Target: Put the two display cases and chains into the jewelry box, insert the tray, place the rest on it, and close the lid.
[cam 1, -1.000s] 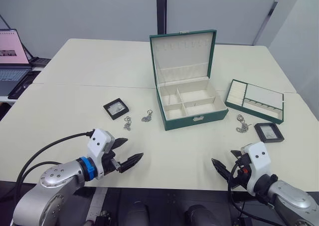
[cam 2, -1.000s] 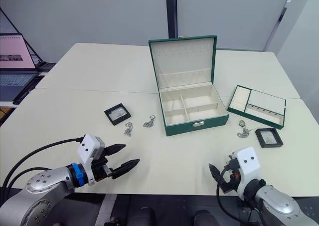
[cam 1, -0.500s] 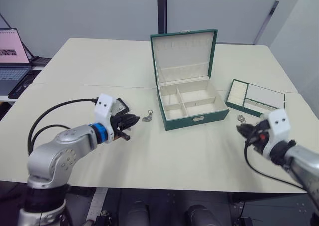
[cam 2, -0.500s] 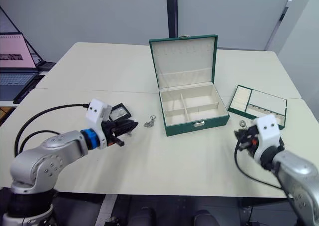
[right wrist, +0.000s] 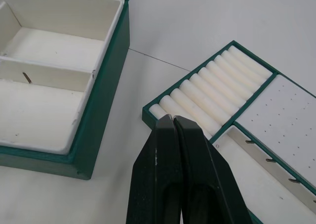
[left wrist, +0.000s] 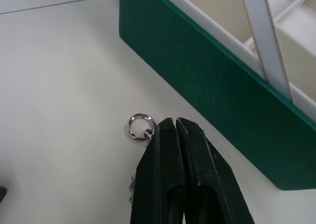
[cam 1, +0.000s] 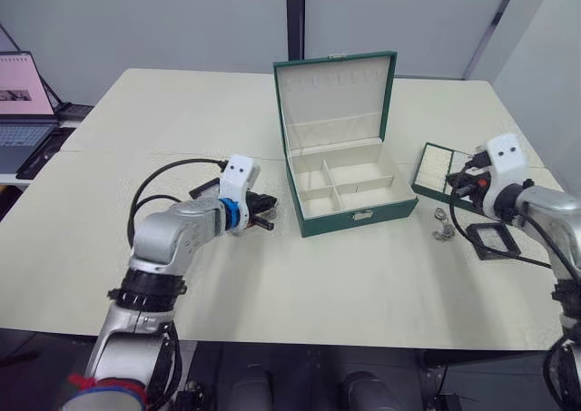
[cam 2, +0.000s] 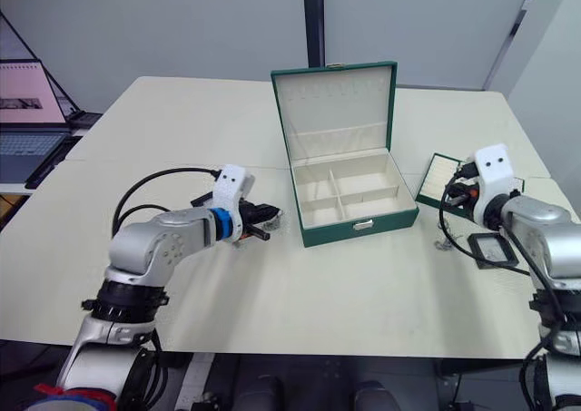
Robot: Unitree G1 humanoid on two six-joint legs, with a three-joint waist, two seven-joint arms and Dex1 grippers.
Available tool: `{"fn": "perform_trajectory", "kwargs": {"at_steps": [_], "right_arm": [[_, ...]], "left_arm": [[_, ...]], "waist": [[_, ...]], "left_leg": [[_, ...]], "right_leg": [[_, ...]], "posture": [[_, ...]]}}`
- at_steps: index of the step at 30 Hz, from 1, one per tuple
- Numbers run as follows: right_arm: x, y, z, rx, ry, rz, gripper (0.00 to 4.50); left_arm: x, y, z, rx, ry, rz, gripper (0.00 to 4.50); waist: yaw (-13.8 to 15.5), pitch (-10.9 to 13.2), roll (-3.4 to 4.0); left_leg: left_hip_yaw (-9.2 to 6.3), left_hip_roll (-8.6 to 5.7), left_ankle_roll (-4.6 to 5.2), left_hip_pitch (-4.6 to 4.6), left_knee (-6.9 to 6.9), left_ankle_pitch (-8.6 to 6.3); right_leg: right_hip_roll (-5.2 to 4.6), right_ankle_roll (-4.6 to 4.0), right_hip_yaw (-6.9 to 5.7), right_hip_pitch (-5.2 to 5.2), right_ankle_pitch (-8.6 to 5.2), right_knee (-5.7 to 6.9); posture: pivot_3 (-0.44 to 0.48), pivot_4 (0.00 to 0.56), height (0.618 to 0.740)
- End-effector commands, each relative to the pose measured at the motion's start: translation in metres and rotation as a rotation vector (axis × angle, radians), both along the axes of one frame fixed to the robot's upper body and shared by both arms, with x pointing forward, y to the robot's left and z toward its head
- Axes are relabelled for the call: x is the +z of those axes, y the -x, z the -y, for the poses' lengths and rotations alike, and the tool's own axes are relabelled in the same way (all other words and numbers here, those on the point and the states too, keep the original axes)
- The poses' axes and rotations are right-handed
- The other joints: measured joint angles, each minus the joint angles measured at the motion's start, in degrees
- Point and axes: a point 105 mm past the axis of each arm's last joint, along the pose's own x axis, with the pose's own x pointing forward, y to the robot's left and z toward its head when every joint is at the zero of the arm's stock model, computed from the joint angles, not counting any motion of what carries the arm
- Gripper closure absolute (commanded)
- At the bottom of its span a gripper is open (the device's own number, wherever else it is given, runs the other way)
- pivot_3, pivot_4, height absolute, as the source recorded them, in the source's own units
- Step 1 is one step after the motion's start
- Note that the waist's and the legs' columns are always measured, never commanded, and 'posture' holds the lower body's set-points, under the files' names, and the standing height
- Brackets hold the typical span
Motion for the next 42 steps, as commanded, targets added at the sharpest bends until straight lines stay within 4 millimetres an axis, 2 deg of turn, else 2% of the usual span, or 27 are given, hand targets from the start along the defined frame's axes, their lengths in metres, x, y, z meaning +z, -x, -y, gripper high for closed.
{"fn": "perform_trajectory", "kwargs": {"at_steps": [1,12,18,25,31,42], "right_arm": [[0.007,-0.011,0.001,0.025,0.045,0.037,4.45],[-0.033,-0.032,-0.02,0.119,0.064,-0.051,4.45],[-0.036,-0.03,-0.033,0.168,0.043,-0.052,4.45],[-0.034,-0.016,-0.056,0.239,0.021,-0.043,4.45],[-0.034,0.001,-0.076,0.281,0.003,-0.041,4.45],[-0.045,0.039,-0.104,0.301,-0.064,-0.065,4.45]], "left_arm": [[0.002,-0.003,0.01,-0.061,-0.024,0.028,4.47],[-0.006,-0.015,0.032,-0.121,-0.053,0.027,4.47],[-0.005,-0.014,0.043,-0.158,-0.04,0.027,4.47],[-0.002,-0.013,0.052,-0.191,-0.037,0.037,4.47],[-0.002,-0.011,0.048,-0.197,-0.047,0.032,4.47],[-0.014,0.015,0.04,-0.219,-0.063,-0.02,4.47]], "waist": [[0.0,0.0,0.01],[0.0,0.0,0.04],[0.1,0.0,0.04],[0.2,0.0,0.05],[0.2,0.0,0.05],[0.0,0.0,0.07]], "left_leg": [[0.01,0.01,0.0,-0.02,0.04,0.0],[0.03,0.04,0.0,-0.11,0.17,0.0],[0.02,0.04,0.0,-0.14,0.18,0.0],[-0.01,0.04,0.0,-0.16,0.17,0.0],[-0.03,0.05,0.0,-0.17,0.13,0.0],[-0.06,0.07,-0.01,-0.22,0.1,0.0]], "right_leg": [[0.0,0.0,-0.01,0.0,0.0,0.0],[0.0,0.01,-0.06,0.01,0.0,0.03],[-0.01,0.01,-0.08,0.01,0.01,0.04],[-0.01,0.01,-0.12,0.03,0.01,0.05],[0.0,0.01,-0.13,0.03,0.01,0.08],[0.01,0.02,-0.13,0.01,0.0,0.07]], "posture": [[0.0,0.15,0.74],[0.0,0.15,0.74],[0.0,0.15,0.74],[0.0,0.15,0.74],[0.0,0.15,0.74],[0.0,0.15,0.74]]}}
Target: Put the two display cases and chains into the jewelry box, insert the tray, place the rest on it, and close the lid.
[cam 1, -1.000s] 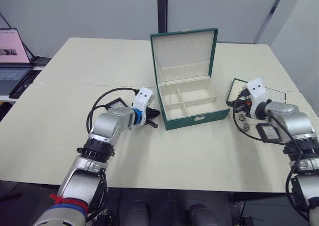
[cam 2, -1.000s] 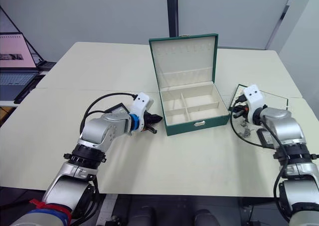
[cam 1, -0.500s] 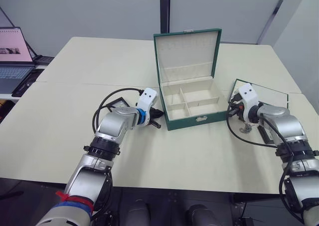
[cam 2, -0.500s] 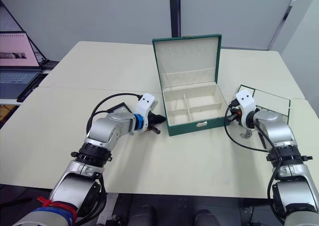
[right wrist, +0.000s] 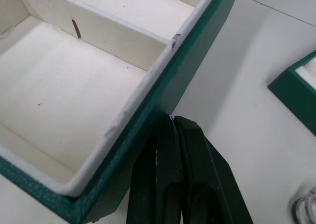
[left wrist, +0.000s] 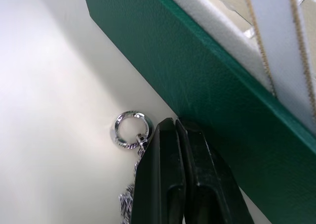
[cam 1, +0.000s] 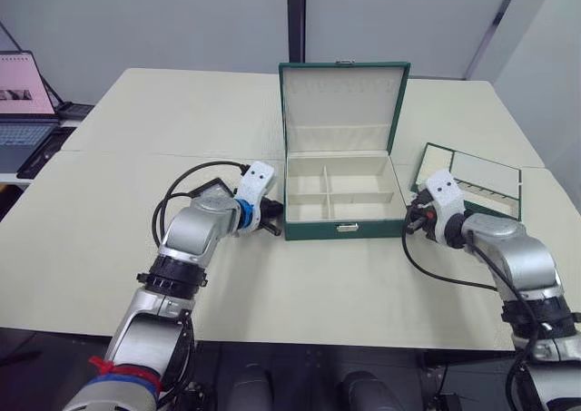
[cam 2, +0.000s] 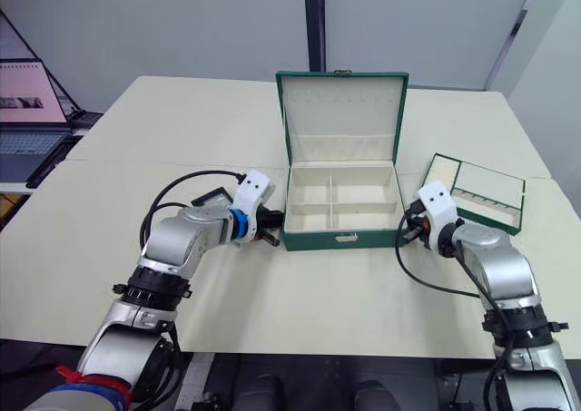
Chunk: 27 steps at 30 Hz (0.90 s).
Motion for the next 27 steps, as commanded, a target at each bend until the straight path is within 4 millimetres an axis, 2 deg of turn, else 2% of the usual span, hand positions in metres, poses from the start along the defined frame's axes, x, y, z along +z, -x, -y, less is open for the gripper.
{"fn": "perform_trajectory", "kwargs": {"at_steps": [1,7,16,22,27], "right_arm": [[0.016,0.015,-0.038,0.126,-0.076,0.057,4.45],[0.007,0.032,-0.048,0.112,-0.109,0.03,4.45],[0.004,0.035,-0.048,0.1,-0.111,0.019,4.45],[0.004,0.034,-0.035,0.063,-0.086,0.026,4.45],[0.006,0.039,-0.014,0.013,-0.064,0.034,4.45]], "left_arm": [[0.007,0.018,0.028,-0.135,0.049,0.003,4.47],[0.002,0.024,0.021,-0.122,0.037,-0.013,4.47],[0.006,0.015,0.014,-0.092,0.03,0.009,4.47],[0.011,0.01,-0.002,-0.066,0.026,0.055,4.47],[0.029,0.005,-0.021,-0.034,0.076,0.095,4.47]], "waist": [[0.0,0.0,0.0],[0.0,0.0,0.03],[0.0,0.0,0.03],[0.0,0.0,0.03],[0.1,0.0,0.03]], "left_leg": [[0.0,0.0,0.0,0.0,0.0,0.0],[-0.05,0.0,0.0,0.01,-0.04,0.0],[-0.08,0.0,0.01,0.01,-0.03,0.0],[-0.08,0.0,0.01,0.0,-0.03,0.0],[-0.11,0.0,0.0,-0.1,-0.03,-0.01]], "right_leg": [[0.0,0.0,0.0,0.0,0.0,0.0],[0.02,0.0,-0.01,0.0,0.0,0.01],[0.03,0.0,-0.03,0.01,0.0,0.02],[0.03,0.0,-0.03,0.01,0.0,0.03],[0.03,0.0,-0.07,-0.05,0.0,0.01]], "posture": [[0.0,0.15,0.74],[0.0,0.15,0.74],[0.0,0.15,0.74],[0.0,0.15,0.74],[0.0,0.15,0.74]]}}
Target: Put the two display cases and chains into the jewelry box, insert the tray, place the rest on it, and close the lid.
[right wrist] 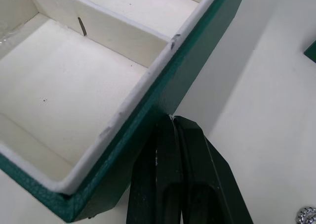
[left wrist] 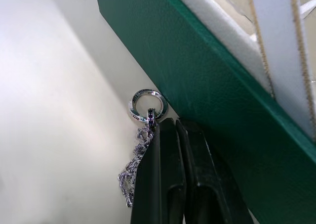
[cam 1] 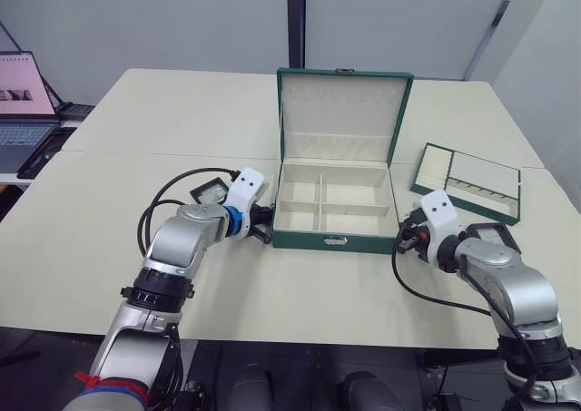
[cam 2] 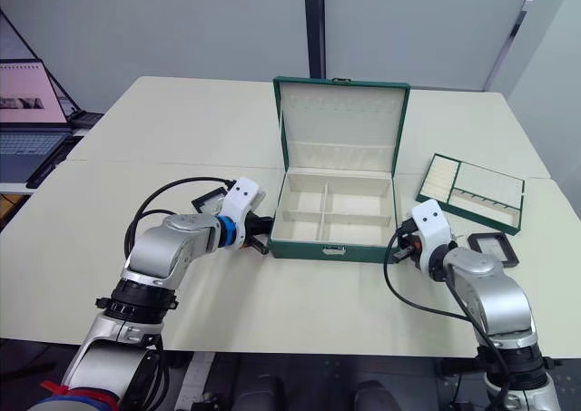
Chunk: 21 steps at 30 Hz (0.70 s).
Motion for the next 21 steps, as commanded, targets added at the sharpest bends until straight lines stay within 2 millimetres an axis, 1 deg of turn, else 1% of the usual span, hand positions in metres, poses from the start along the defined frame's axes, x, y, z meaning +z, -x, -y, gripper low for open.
{"fn": "perform_trajectory", "kwargs": {"at_steps": [1,3,5,7,8,11,14,16,18,21], "right_arm": [[0.016,0.009,0.002,0.028,-0.018,0.056,4.45],[0.018,0.012,0.009,0.008,-0.019,0.06,4.45],[0.023,0.019,0.016,-0.01,-0.015,0.069,4.45],[0.027,0.026,0.02,-0.019,-0.023,0.075,4.45],[0.028,0.032,0.02,-0.019,-0.035,0.073,4.45],[0.027,0.056,0.011,0.018,-0.096,0.042,4.45],[0.017,0.087,-0.006,0.086,-0.135,-0.013,4.45],[0.01,0.104,-0.015,0.108,-0.151,-0.047,4.45],[0.002,0.116,-0.018,0.109,-0.154,-0.078,4.45],[-0.004,0.124,-0.021,0.096,-0.172,-0.095,4.45]], "left_arm": [[0.029,-0.001,-0.006,-0.023,0.067,0.086,4.47],[0.033,0.003,-0.012,-0.023,0.082,0.092,4.47],[0.039,0.012,-0.022,-0.032,0.121,0.098,4.47],[0.043,0.022,-0.03,-0.049,0.136,0.103,4.47],[0.047,0.031,-0.033,-0.079,0.175,0.104,4.47],[0.053,0.064,-0.043,-0.183,0.248,0.12,4.47],[0.042,0.095,-0.059,-0.235,0.201,0.109,4.47],[0.041,0.117,-0.063,-0.306,0.21,0.111,4.47],[0.037,0.13,-0.067,-0.32,0.216,0.092,4.47],[0.028,0.15,-0.071,-0.346,0.206,0.055,4.47]], "waist": [[0.0,0.0,0.0],[0.0,0.0,0.0],[-0.1,0.0,0.01],[-0.1,0.0,0.02],[-0.1,0.0,0.02],[-0.1,0.0,0.02],[-0.1,0.0,0.03],[-0.1,0.0,0.02],[-0.2,0.0,0.02],[-0.3,0.0,-0.03]], "left_leg": [[0.0,0.0,0.0,-0.02,0.0,0.0],[0.0,0.0,0.0,-0.03,0.0,0.0],[0.01,0.0,0.0,-0.03,0.0,0.0],[0.01,0.01,0.0,-0.03,-0.01,0.0],[0.01,0.01,0.0,-0.02,-0.02,0.0],[0.0,0.03,-0.01,-0.02,-0.1,-0.01],[0.0,0.05,-0.02,-0.01,-0.15,-0.01],[0.0,0.05,-0.02,0.0,-0.19,-0.01],[0.01,0.05,0.16,0.0,-0.21,-0.11],[-0.01,0.04,0.2,0.05,-0.2,-0.14]], "right_leg": [[0.0,0.0,0.0,-0.01,0.0,-0.01],[0.0,0.0,0.01,-0.02,0.0,-0.01],[0.0,0.0,0.02,-0.02,0.0,-0.01],[-0.01,0.0,0.01,-0.03,0.0,-0.01],[-0.01,0.0,0.02,-0.03,0.0,-0.01],[0.0,0.01,0.0,-0.03,-0.01,-0.02],[-0.01,0.02,-0.02,-0.04,-0.02,-0.06],[-0.02,0.02,-0.01,-0.04,-0.03,-0.06],[-0.04,0.03,-0.03,-0.05,-0.04,-0.07],[-0.07,0.02,-0.09,-0.08,-0.04,-0.05]], "posture": [[0.0,0.15,0.74],[0.0,0.15,0.74],[0.0,0.15,0.74],[0.0,0.15,0.74],[0.0,0.15,0.74],[0.0,0.15,0.74],[0.0,0.15,0.74],[0.0,0.15,0.74],[0.0,0.15,0.74],[0.0,0.15,0.74]]}}
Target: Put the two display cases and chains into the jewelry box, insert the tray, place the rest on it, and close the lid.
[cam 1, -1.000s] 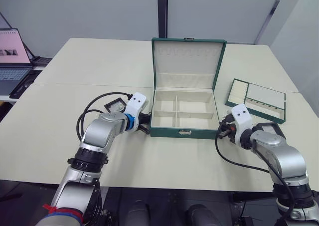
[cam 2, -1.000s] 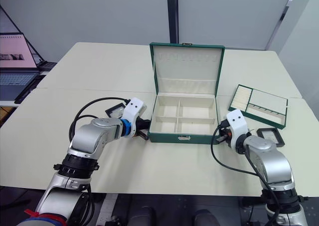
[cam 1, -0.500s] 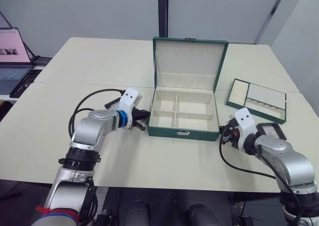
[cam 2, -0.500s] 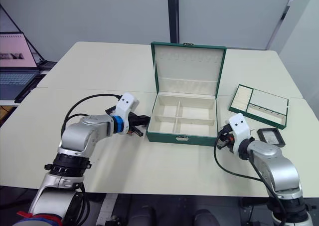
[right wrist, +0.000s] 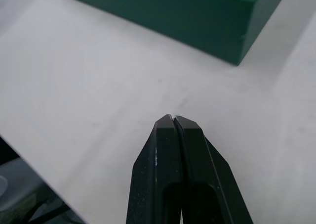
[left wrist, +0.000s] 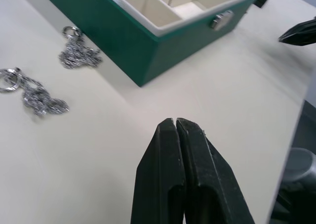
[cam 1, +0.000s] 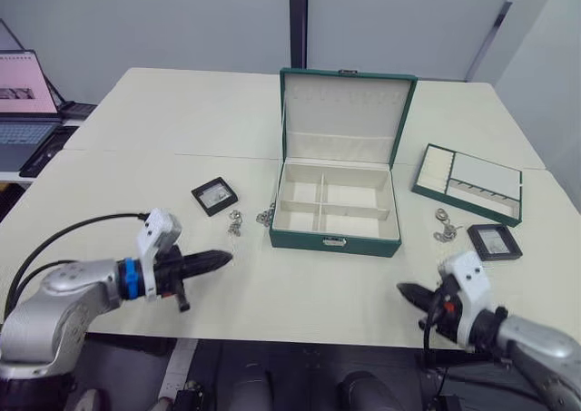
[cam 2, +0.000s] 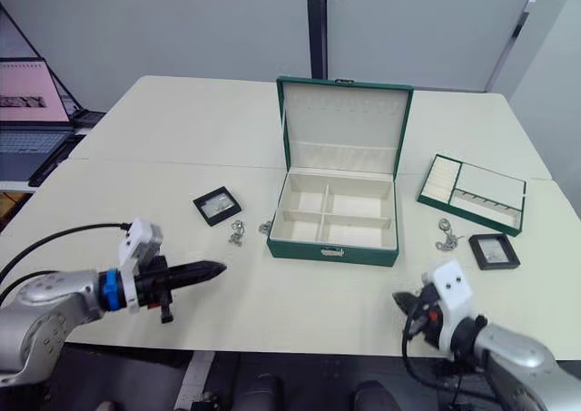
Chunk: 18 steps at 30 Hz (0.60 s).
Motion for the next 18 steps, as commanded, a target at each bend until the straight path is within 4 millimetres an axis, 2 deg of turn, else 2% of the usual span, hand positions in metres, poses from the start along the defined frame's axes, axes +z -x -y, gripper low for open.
{"fn": "perform_trajectory", "kwargs": {"at_steps": [1,7,13,18], "right_arm": [[0.007,0.006,-0.007,0.008,-0.012,0.055,4.45],[-0.001,0.022,-0.009,0.021,-0.013,0.027,4.45],[-0.001,0.022,-0.01,0.031,-0.011,0.038,4.45],[0.007,0.019,-0.011,0.056,-0.002,0.077,4.45]], "left_arm": [[0.007,0.02,-0.003,-0.065,-0.032,0.051,4.47],[0.004,0.037,-0.012,-0.054,-0.06,0.032,4.47],[0.006,0.031,-0.005,-0.04,-0.038,0.054,4.47],[0.005,0.032,-0.001,-0.041,-0.04,0.042,4.47]], "waist": [[-0.1,0.0,-0.03],[-0.1,-0.1,-0.14],[-0.1,-0.1,-0.17],[-0.1,-0.1,-0.17]], "left_leg": [[0.02,0.01,0.0,0.08,-0.02,-0.01],[0.04,0.01,0.0,0.41,-0.4,-0.01],[0.05,0.01,0.0,0.42,-0.42,-0.01],[0.06,0.01,0.0,0.41,-0.42,-0.01]], "right_leg": [[0.0,0.0,0.03,-0.03,0.0,0.0],[-0.01,-0.13,0.04,-0.06,-0.08,-0.03],[-0.01,-0.14,0.05,-0.07,-0.09,-0.03],[0.0,-0.14,0.06,-0.07,-0.09,-0.03]], "posture": [[0.0,0.15,0.74],[0.0,0.15,0.74],[0.0,0.15,0.74],[0.0,0.15,0.74]]}}
